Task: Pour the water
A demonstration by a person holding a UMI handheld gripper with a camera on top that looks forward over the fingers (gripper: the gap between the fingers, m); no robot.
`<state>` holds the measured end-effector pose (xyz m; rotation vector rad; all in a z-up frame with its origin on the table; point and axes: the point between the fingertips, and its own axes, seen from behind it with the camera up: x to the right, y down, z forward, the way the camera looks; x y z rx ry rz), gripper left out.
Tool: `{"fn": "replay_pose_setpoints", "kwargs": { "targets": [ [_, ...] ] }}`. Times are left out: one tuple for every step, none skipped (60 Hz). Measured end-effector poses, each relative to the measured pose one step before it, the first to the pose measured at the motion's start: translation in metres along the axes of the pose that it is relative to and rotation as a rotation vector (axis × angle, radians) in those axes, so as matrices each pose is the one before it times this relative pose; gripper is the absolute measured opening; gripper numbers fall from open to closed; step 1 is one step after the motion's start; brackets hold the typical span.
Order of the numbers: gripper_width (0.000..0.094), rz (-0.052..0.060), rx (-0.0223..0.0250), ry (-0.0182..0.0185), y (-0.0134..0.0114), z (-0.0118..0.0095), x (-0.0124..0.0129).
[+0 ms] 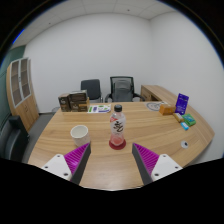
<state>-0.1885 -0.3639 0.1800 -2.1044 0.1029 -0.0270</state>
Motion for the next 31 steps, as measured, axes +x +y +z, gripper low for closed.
{"fn": "replay_pose_setpoints", "kwargs": {
  "targets": [
    [0.0857, -0.0005, 0.00088, 0.00101, 0.00004, -0.00626, -0.00051],
    [0.0856, -0.0009, -0.00062, 0.00296, -0.00024, -0.00581, 0.00021],
    [0.0856, -0.0013, -0.00038, 0.00387, 0.00039, -0.00562, 0.00015],
    [0.0857, -0.0021, -0.00111, 0.00335, 0.00057, -0.00550, 0.00007],
    [0.0858, -0.0029, -0.00104, 0.00181, 0.00043, -0.00502, 0.00013],
    [0.0857, -0.0027, 0.00048, 0.00097, 0.00004, -0.00473, -0.00025],
    [0.0856, -0.0016, 0.00161, 0.00080, -0.00002, -0.00448, -0.00030],
    [0.0856, -0.0008, 0.00146, 0.00090, -0.00004, -0.00392, -0.00005],
    [0.0857, -0.0008, 0.00156, 0.00049, -0.00019, -0.00389, -0.00022],
    [0.0859, -0.0019, 0.00209, 0.00003, -0.00016, -0.00354, 0.00007],
    [0.0858, -0.0014, 0.00373, -0.00007, -0.00060, -0.00341, 0.00028],
    [0.0859, 0.0000, 0.00561, 0.00234, -0.00087, -0.00302, 0.00132],
    [0.0857, 0.0007, 0.00444, 0.00486, -0.00050, -0.00276, 0.00167],
    [0.0856, 0.0003, 0.00126, 0.00563, 0.00022, -0.00265, 0.00187],
    [0.0858, -0.0001, -0.00140, 0.00424, 0.00081, -0.00232, 0.00176],
    [0.0857, 0.0023, -0.00280, 0.00140, -0.00019, -0.00193, 0.00196],
    [0.0857, 0.0029, -0.00038, 0.00238, 0.00036, -0.00159, 0.00154],
    [0.0857, 0.0019, -0.00003, 0.00241, 0.00023, -0.00197, 0.00152],
    [0.0856, -0.0018, 0.00054, 0.00440, 0.00001, -0.00162, 0.00174],
    [0.0858, -0.0062, 0.00173, 0.00605, 0.00007, -0.00119, 0.00217],
    [0.0859, -0.0088, 0.00267, 0.00653, -0.00028, -0.00118, 0.00224],
    [0.0857, -0.0095, 0.00354, 0.00545, -0.00045, -0.00127, 0.00200],
    [0.0858, -0.0085, 0.00155, 0.00286, -0.00054, -0.00129, 0.00148],
    [0.0857, -0.0070, 0.00084, 0.00059, 0.00011, 0.00025, 0.00161],
    [0.0856, -0.0032, 0.00276, 0.00089, -0.00071, -0.00206, 0.00081],
    [0.0860, 0.0003, 0.00432, 0.00095, -0.00135, -0.00106, 0.00076],
    [0.0860, 0.0023, 0.00356, 0.00048, -0.00151, -0.00094, 0.00078],
    [0.0858, 0.0039, 0.00215, -0.00143, -0.00121, -0.00097, 0.00073],
    [0.0858, 0.0061, 0.00247, -0.00197, -0.00149, -0.00076, 0.00105],
    [0.0858, 0.0072, 0.00288, -0.00243, -0.00174, -0.00063, 0.00080],
    [0.0858, 0.0069, 0.00205, -0.00184, -0.00147, -0.00073, 0.00077]
  ]
}}
